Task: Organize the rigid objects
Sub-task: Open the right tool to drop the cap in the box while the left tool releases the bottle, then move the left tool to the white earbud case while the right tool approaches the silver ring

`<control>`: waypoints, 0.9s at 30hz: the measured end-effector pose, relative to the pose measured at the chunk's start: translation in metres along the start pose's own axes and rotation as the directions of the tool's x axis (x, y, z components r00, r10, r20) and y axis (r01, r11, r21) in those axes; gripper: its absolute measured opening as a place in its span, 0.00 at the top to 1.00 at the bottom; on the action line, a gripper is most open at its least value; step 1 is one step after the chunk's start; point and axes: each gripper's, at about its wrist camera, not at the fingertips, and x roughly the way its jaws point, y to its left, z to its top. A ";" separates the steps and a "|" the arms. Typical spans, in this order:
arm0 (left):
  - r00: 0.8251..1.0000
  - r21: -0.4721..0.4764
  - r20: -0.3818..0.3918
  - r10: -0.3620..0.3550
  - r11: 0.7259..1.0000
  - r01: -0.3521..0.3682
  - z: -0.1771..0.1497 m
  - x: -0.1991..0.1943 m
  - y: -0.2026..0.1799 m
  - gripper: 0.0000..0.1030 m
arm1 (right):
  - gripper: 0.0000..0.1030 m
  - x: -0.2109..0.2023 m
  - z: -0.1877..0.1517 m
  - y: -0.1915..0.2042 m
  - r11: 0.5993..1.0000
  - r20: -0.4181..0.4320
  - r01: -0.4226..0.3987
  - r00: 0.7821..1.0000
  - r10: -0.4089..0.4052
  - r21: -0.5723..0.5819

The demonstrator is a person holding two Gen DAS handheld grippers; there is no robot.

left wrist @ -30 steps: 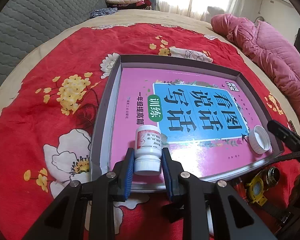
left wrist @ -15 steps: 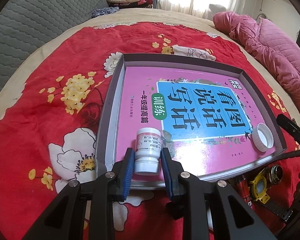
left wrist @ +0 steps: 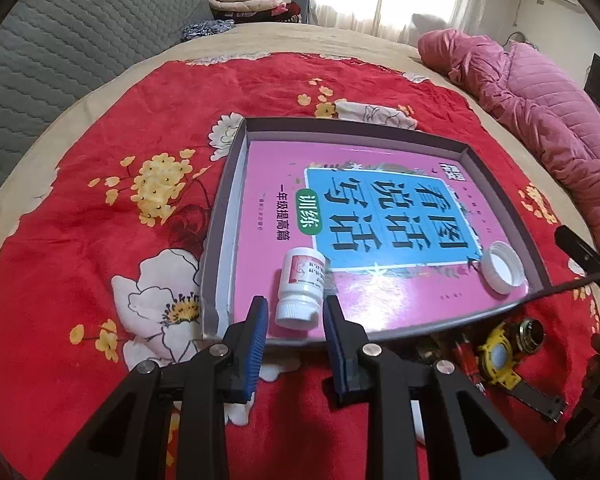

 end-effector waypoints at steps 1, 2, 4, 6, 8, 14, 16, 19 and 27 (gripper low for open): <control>1.000 0.000 0.001 -0.006 1.000 0.006 -0.001 -0.003 -0.001 0.72 | 0.40 -0.002 0.000 0.000 1.000 0.002 0.003 1.000 -0.003 0.000; 1.000 0.000 0.003 -0.011 1.000 0.011 -0.001 -0.005 -0.001 0.72 | 0.40 -0.005 0.000 0.000 1.000 0.003 0.007 1.000 -0.007 -0.002; 1.000 0.002 0.005 -0.018 1.000 0.018 -0.003 -0.011 -0.003 0.67 | 0.40 -0.008 -0.001 0.003 1.000 0.007 0.014 1.000 -0.014 -0.010; 1.000 0.002 0.005 -0.028 1.000 0.028 -0.005 -0.015 -0.004 0.60 | 0.39 -0.012 -0.003 0.006 0.999 0.009 0.027 1.000 -0.027 -0.023; 0.999 0.003 0.008 -0.041 0.999 0.041 -0.007 -0.020 -0.007 0.60 | 0.39 -0.016 -0.005 0.009 0.999 0.008 0.031 1.000 -0.030 -0.032; 0.997 0.013 -0.001 -0.074 0.997 0.074 -0.014 -0.031 -0.016 0.60 | 0.39 -0.026 -0.012 0.022 0.997 0.000 0.041 0.999 -0.041 -0.060; 0.996 0.015 -0.004 -0.085 0.996 0.085 -0.016 -0.033 -0.019 0.60 | 0.39 -0.028 -0.014 0.025 0.997 -0.008 0.043 0.999 -0.044 -0.067; 0.996 0.037 -0.009 -0.092 0.995 0.092 -0.019 -0.035 -0.024 0.60 | 0.39 -0.030 -0.019 0.027 0.996 -0.022 0.048 0.999 -0.050 -0.070; 0.993 0.058 -0.030 -0.116 0.991 0.118 -0.031 -0.037 -0.035 0.60 | 0.39 -0.040 -0.030 0.024 0.998 -0.067 0.049 0.996 -0.052 -0.035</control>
